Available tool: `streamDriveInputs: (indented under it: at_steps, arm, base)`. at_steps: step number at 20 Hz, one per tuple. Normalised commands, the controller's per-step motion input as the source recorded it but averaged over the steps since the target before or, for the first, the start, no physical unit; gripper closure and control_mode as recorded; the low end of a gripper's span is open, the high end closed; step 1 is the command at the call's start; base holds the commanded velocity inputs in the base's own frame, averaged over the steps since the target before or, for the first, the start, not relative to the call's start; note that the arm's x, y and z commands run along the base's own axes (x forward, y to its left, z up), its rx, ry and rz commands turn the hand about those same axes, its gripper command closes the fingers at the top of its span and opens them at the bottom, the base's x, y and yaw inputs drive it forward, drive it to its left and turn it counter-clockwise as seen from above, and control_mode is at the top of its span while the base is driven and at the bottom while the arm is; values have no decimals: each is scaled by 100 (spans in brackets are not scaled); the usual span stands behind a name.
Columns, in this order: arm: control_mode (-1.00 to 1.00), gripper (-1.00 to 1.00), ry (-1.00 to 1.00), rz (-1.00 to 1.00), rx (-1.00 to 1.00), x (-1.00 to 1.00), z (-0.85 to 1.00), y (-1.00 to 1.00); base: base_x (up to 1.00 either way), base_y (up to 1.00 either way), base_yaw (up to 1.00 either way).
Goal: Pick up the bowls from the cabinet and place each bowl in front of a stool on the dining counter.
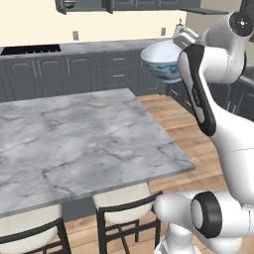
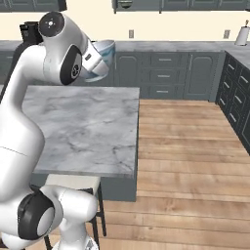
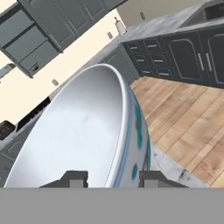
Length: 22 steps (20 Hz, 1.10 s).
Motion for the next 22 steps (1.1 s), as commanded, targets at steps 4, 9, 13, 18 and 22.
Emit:
streamDriveInputs:
  at_steps: [4,9,13,18,22]
  arm:
    - [-100,100,3,9,0,40,-61,35]
    - [-100,100,1,7,0,17,-65,47]
    - [-100,100,0,6,1,0,-79,39]
    - [-100,100,0,13,20,0,-80,14]
    - [-100,100,3,18,20,0,-63,19]
  base:
    - [0,0,0]
    - [0,0,0]
    - [0,0,0]
    - [0,0,0]
    - [0,0,0]
